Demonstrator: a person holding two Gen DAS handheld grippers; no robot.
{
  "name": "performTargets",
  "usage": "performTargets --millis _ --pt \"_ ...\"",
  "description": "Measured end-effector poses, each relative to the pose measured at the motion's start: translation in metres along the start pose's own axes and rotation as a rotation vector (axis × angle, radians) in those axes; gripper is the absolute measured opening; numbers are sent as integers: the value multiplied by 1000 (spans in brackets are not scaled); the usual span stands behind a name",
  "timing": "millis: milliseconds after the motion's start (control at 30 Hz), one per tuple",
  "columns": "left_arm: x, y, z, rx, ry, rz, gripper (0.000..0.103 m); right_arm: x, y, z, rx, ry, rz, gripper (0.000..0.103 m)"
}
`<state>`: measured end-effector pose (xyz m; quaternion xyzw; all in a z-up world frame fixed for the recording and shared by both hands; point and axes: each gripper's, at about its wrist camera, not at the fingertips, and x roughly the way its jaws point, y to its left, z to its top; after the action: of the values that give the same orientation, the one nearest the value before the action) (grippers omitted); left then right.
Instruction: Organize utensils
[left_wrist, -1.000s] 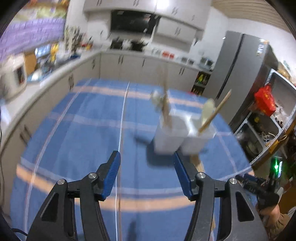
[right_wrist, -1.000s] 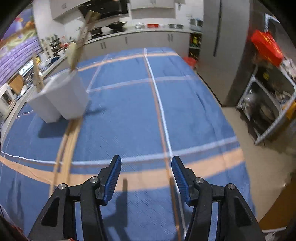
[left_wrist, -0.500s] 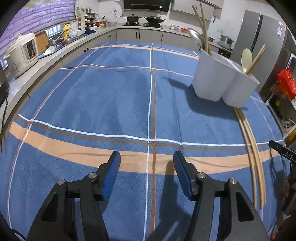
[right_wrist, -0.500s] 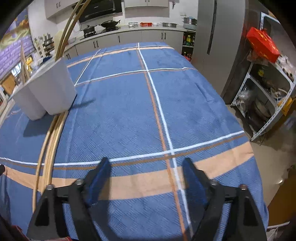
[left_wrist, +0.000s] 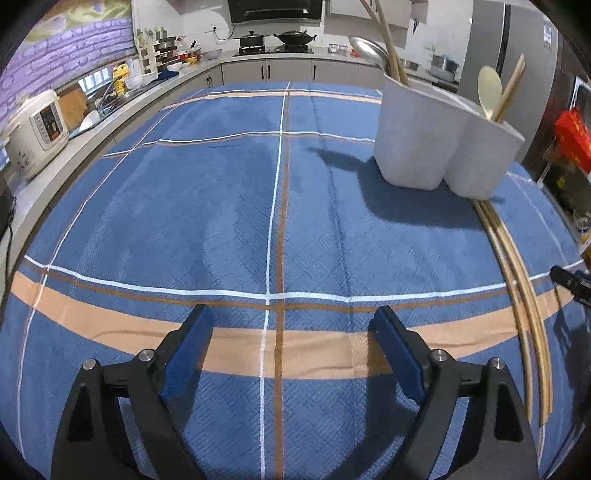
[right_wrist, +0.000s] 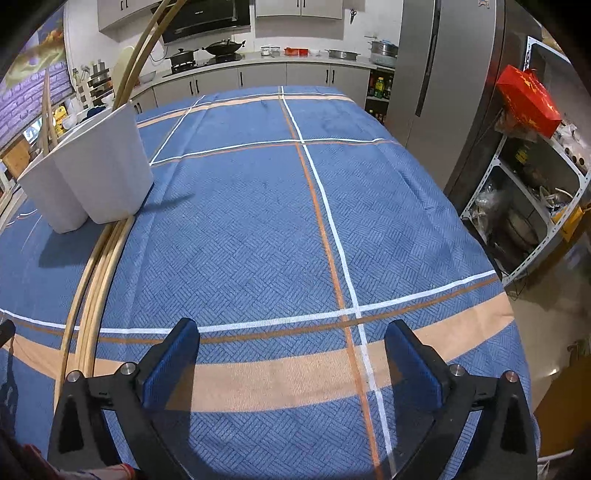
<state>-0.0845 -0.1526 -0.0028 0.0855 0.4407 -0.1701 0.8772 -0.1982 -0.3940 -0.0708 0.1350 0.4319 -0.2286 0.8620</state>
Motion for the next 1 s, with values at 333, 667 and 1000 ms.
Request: performTargets --millis 333,667,1000 --pt "3 -1 0 -9 20 6 103 0 0 0 0 0 0 103" --pt "3 -1 0 -9 20 6 103 0 0 0 0 0 0 103" --pt "4 -2 1 -12 20 7 103 0 0 0 0 0 0 103"
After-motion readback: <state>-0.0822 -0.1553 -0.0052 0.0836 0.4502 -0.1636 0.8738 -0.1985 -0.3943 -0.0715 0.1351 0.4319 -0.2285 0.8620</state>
